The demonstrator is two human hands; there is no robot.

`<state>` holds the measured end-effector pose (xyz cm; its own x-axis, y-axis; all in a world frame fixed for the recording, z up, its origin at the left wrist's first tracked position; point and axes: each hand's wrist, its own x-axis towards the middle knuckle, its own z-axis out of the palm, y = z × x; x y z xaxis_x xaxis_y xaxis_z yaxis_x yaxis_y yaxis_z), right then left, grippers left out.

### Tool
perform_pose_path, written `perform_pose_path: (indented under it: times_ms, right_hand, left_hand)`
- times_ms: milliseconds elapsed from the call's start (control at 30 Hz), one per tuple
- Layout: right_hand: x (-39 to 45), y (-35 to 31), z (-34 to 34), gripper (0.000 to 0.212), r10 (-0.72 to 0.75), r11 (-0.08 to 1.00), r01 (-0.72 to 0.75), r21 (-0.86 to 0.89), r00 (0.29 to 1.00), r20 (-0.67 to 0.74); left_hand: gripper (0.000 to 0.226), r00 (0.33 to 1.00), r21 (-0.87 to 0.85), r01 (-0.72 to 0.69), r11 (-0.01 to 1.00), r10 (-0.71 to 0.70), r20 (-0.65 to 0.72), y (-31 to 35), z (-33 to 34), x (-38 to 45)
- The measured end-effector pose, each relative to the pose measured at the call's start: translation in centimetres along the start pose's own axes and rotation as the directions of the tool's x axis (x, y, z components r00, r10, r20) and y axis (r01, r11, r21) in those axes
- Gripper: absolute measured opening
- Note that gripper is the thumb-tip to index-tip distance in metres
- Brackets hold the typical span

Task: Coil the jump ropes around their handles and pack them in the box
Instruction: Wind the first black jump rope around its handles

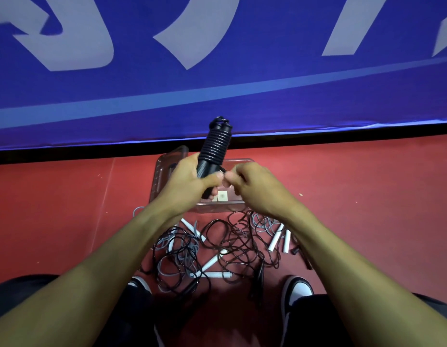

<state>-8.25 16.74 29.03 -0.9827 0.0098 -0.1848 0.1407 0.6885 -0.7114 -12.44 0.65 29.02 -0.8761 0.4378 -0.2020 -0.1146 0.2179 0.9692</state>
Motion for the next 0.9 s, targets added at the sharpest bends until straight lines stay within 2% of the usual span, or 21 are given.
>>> perform_pose_path:
  times_ms: [67, 133, 200, 333, 433, 500, 567, 633, 700, 767, 833, 900]
  right_hand:
    - [-0.1, 0.2, -0.1, 0.031, -0.02, 1.0, 0.02, -0.02, 0.999, -0.025]
    - [-0.3, 0.1, -0.1, 0.036, -0.04, 0.999, 0.039, -0.007, 0.998, -0.044]
    - [-0.4, -0.2, 0.0, 0.04, -0.039, 0.999, 0.04, 0.024, 0.998, -0.05]
    - [-0.1, -0.1, 0.0, 0.043, -0.01, 0.99, 0.009, 0.141, 1.0, 0.001]
    - [-0.2, -0.2, 0.1, 0.038, -0.023, 0.972, -0.002, 0.233, 0.994, 0.106]
    - [-0.5, -0.4, 0.1, 0.037, -0.056, 0.975, 0.021, 0.22, 0.986, 0.157]
    - [-0.6, -0.4, 0.1, 0.037, -0.067, 0.977, 0.028, 0.212, 0.981, 0.182]
    - [-0.3, -0.2, 0.1, 0.031, -0.052, 0.978, 0.017, 0.208, 0.985, 0.165]
    - [0.1, 0.0, 0.3, 0.035, -0.02, 0.987, 0.003, 0.163, 0.995, 0.101]
    - [0.1, 0.2, 0.3, 0.039, -0.021, 0.994, 0.016, 0.108, 0.999, 0.046]
    - [-0.2, -0.1, 0.2, 0.039, -0.071, 0.995, 0.069, 0.078, 0.997, 0.032]
    - [-0.5, -0.6, 0.1, 0.038, -0.1, 0.994, 0.097, 0.058, 0.994, 0.038]
  left_hand:
    - [0.007, 0.999, -0.059, 0.031, 0.998, -0.033, -0.029, 0.4, 0.1, 0.0]
    - [0.025, 0.997, -0.022, 0.059, 0.998, -0.06, -0.045, 0.5, 0.5, -0.1]
    - [0.033, 0.996, -0.009, 0.081, 0.997, -0.082, -0.045, 0.7, 0.9, -0.3]
    - [0.027, 0.993, -0.007, 0.047, 0.999, -0.046, 0.107, 0.6, 0.4, -0.4]
    - [0.035, 0.982, 0.144, -0.028, 0.989, 0.0, 0.188, -0.1, -0.7, 0.0]
    - [0.045, 0.989, 0.277, -0.05, 0.96, 0.009, 0.146, -0.3, -1.2, 0.1]
    - [0.047, 0.995, 0.331, -0.057, 0.942, 0.026, 0.097, -0.3, -1.3, -0.1]
    - [0.05, 0.997, 0.346, -0.076, 0.935, 0.067, 0.039, -0.1, -1.1, -0.1]
    - [0.057, 0.995, 0.365, -0.07, 0.928, 0.09, -0.038, 0.1, -1.1, 0.0]
    - [0.06, 0.996, 0.279, -0.034, 0.96, 0.054, -0.065, 0.1, -1.2, 0.1]
    - [0.056, 0.999, 0.081, 0.018, 0.997, -0.015, -0.031, -0.1, -1.4, 0.1]
    - [0.05, 1.0, 0.01, 0.018, 1.0, -0.018, 0.013, -0.4, -1.3, 0.2]
